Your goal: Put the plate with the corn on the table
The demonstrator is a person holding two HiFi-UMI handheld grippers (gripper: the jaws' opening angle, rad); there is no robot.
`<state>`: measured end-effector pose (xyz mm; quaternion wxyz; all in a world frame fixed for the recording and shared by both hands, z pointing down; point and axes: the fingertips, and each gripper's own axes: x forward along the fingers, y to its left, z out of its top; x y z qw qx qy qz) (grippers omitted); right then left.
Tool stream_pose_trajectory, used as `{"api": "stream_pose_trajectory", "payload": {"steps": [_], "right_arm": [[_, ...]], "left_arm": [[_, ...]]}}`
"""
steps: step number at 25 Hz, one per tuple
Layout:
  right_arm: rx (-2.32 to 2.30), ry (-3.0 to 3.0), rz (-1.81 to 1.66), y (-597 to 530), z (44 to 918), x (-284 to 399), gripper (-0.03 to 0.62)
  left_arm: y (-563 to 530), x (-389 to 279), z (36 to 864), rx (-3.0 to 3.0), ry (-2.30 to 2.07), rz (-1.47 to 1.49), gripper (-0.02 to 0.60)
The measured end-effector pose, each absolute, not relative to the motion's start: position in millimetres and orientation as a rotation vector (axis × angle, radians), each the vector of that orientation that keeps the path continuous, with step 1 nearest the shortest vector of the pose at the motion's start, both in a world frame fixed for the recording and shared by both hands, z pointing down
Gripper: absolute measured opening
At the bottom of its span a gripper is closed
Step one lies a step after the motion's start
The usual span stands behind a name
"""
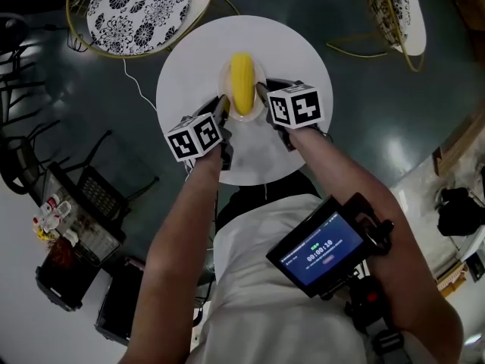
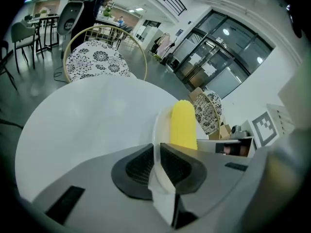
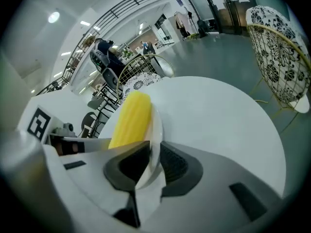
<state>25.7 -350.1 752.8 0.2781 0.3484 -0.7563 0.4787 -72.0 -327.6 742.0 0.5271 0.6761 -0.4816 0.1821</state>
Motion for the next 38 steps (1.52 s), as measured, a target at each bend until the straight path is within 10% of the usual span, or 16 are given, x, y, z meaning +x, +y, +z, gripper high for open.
{"api": "stream_pose_trajectory", "payload": {"steps": [38], "right_arm": [[1.163, -2.136, 0.993, -352.4, 739.9, 53.5, 0.080]], "left_arm": [[-298.5, -117.6, 739.3, 1.655, -1.317, 0.514, 0.087]]}}
